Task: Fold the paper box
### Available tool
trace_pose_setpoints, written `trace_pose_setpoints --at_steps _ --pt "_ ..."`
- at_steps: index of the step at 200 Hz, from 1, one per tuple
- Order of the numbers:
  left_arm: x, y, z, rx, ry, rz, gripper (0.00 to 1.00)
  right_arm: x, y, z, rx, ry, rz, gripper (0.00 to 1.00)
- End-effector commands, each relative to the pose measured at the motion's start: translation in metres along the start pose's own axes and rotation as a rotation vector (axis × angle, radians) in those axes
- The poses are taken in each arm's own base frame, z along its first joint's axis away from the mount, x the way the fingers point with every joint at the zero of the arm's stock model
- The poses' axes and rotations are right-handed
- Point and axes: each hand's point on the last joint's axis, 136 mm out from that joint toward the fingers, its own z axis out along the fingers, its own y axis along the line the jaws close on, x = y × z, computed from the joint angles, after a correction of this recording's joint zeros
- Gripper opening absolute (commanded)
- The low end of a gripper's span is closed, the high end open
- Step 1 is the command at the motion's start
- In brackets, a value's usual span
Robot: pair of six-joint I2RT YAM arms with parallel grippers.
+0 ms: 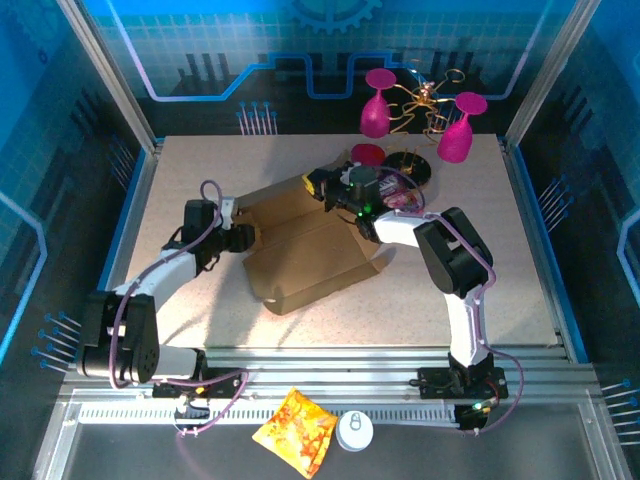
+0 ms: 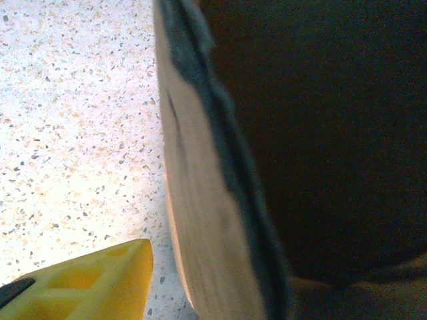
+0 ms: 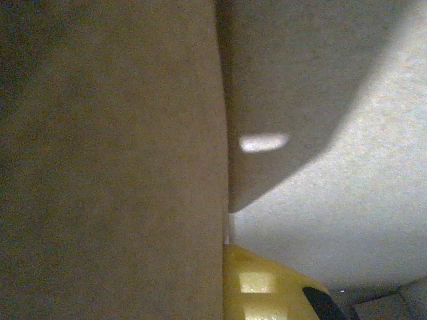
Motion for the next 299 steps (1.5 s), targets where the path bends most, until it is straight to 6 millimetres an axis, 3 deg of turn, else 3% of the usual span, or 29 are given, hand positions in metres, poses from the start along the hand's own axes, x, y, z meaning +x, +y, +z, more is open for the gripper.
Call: trace_pose_setpoints --at_steps 1,98,150,205,233,299 --pt "-0.011 -0.002 -0.007 -0.013 -0.051 0.001 0.54 0.000 0.005 -0.001 -0.066 0.024 -0.035 0.00" --pt "-0.023 -0.004 0.000 -0.054 -0.038 -0.011 0.49 0.003 -0.022 -0.002 -0.051 0.047 -0.042 0.00" --pt "-0.035 -0.006 0.003 -0.092 -0.059 -0.020 0.51 0.002 -0.028 0.004 -0.041 0.059 -0.038 0.00" --pt "-0.030 -0.007 0.014 -0.151 -0.037 -0.043 0.47 0.001 -0.036 0.003 -0.051 0.054 -0.018 0.00" --pt "-0.028 -0.003 0.018 -0.207 -0.016 -0.051 0.43 -0.004 -0.035 0.002 -0.060 0.044 -0.012 0.00" --pt "-0.021 0.000 0.027 -0.321 0.042 -0.124 0.22 -0.010 -0.025 0.008 -0.070 0.036 0.017 0.00"
